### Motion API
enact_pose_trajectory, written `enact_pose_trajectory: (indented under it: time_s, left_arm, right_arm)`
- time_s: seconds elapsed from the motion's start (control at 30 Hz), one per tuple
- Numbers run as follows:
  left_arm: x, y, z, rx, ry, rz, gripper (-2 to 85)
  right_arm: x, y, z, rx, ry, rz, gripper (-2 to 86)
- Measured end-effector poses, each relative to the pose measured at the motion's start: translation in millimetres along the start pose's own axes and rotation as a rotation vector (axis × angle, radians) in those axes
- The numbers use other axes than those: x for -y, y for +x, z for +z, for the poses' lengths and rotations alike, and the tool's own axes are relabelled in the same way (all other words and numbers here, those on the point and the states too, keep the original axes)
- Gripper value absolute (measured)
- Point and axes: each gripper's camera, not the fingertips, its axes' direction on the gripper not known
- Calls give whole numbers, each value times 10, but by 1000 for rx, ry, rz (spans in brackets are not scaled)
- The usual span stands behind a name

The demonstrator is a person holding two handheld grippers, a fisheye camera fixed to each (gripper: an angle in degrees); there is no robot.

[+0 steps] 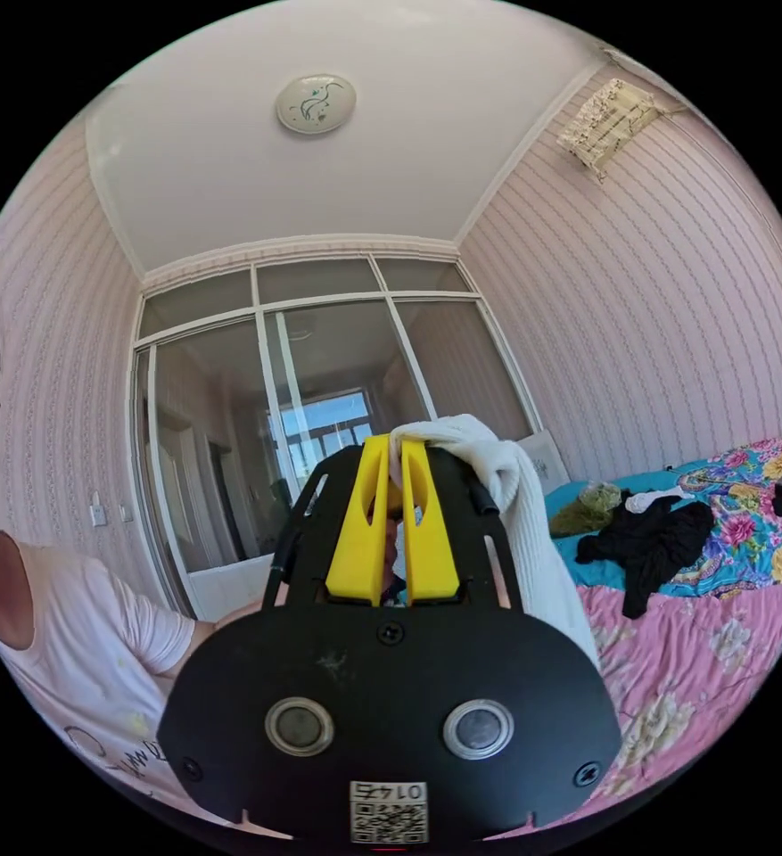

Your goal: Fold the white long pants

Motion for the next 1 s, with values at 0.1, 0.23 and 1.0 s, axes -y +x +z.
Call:
enact_pose_trajectory:
  time_s: [0.1, 0.23, 1.0]
  left_arm:
    - [136, 242, 176, 19, -85, 87, -3]
    - [-161, 140, 641, -40, -226, 58, -2]
    - [-3790, 324, -609, 743, -435, -304, 45]
  right_arm:
    - [-34, -18, -198, -17, 48, 0, 10]
    - [-457, 142, -577, -103, 61, 83, 10]
    - [-3717, 982, -2037, -759, -420, 493, 34]
